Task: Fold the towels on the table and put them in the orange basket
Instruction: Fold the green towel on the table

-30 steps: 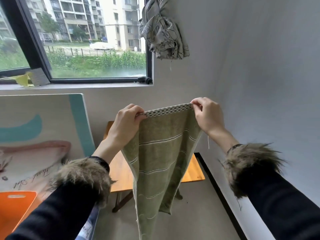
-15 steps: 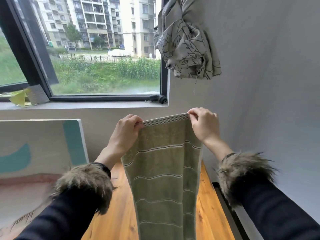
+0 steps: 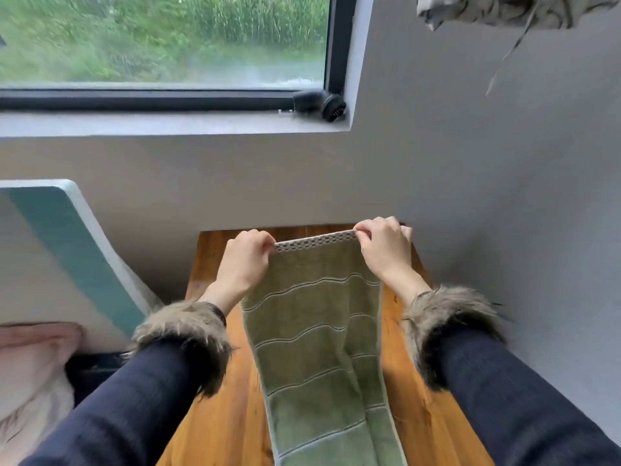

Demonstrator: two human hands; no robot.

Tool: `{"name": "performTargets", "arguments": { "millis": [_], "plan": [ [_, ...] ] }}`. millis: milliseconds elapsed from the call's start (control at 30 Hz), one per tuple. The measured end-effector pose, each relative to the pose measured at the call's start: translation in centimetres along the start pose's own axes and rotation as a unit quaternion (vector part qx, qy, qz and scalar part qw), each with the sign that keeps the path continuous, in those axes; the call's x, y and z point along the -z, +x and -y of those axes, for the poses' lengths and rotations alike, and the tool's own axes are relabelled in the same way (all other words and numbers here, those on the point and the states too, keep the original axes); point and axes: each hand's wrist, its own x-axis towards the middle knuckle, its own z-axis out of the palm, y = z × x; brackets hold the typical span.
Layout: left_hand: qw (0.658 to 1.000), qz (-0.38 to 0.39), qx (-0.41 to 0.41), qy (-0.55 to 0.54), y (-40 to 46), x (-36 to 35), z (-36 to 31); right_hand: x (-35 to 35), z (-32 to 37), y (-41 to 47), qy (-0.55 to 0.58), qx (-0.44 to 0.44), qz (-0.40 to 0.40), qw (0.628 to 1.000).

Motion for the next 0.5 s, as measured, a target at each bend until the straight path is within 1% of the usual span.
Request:
{"name": "performTargets", "arguments": {
  "millis": [100, 167, 200, 267, 367, 433, 500],
  "plan": [
    [0.998, 0.008, 0.029, 0.061, 0.9, -4.0, 2.9, -5.0, -1.3, 1.4, 0.022, -0.013, 0.045, 0.999],
    [0.997, 0.002, 0.045, 0.06, 0.6, -6.4, 4.7, -7.7, -2.5, 1.6, 0.039, -0.034, 0.072, 0.996],
    [0.997, 0.013, 0.051, 0.054, 0.0, -7.7, 5.6, -8.9, -3.2, 1.1, 0.042, -0.047, 0.089, 0.994],
    [0.995, 0.069, 0.054, 0.043, -1.9, -10.4, 7.1, -11.6, -4.8, -1.3, 0.051, -0.065, 0.125, 0.989],
    [0.979, 0.196, 0.035, 0.034, -6.6, -14.8, 7.6, -15.6, -6.7, -7.7, 0.059, -0.101, 0.178, 0.977],
    [0.961, 0.27, 0.023, 0.055, -9.6, -17.4, 7.1, -17.7, -7.5, -12.2, 0.055, -0.135, 0.212, 0.966],
    [0.947, 0.309, 0.002, 0.088, -11.5, -19.3, 6.6, -18.8, -8.3, -15.7, 0.057, -0.159, 0.242, 0.956]
  ]
}}
